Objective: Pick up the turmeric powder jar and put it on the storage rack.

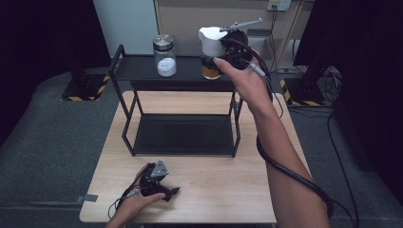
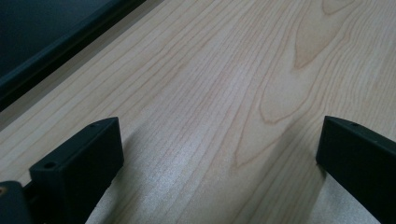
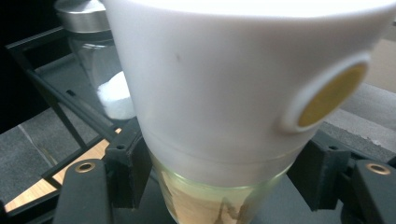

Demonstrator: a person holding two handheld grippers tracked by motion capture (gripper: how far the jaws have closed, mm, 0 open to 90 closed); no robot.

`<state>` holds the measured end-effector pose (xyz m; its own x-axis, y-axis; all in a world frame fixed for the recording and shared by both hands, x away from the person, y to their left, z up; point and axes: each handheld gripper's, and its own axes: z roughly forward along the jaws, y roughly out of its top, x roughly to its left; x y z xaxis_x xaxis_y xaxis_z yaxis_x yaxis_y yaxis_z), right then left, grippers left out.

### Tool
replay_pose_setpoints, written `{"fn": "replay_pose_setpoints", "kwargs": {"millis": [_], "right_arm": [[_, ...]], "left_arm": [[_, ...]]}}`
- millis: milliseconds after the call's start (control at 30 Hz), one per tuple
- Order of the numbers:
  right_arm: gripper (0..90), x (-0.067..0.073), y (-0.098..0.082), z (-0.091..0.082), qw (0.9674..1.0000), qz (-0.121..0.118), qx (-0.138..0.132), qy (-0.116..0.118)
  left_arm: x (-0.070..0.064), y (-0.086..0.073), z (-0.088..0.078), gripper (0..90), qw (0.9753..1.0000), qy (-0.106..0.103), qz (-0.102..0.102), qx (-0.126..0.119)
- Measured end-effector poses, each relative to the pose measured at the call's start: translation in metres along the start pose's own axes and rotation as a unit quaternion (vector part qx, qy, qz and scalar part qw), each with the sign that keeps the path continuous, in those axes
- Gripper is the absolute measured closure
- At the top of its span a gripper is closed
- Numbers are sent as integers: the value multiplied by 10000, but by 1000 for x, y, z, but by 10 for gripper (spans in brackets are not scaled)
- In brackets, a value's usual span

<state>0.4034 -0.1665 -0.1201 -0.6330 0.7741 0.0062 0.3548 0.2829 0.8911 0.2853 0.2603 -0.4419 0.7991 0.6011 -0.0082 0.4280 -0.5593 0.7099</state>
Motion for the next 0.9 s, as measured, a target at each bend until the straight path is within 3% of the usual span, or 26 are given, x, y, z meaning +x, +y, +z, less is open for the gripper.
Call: {"fn": "replay_pose_setpoints", "kwargs": {"millis": [333, 900], "right_arm": [[317, -1, 4, 16, 10000, 12, 64, -47], [317, -6, 2, 25, 9999, 36, 139, -93]], "left_arm": [[1, 0, 0, 0, 10000, -12, 13, 1], [1, 0, 0, 0, 10000, -15, 22, 2]]}}
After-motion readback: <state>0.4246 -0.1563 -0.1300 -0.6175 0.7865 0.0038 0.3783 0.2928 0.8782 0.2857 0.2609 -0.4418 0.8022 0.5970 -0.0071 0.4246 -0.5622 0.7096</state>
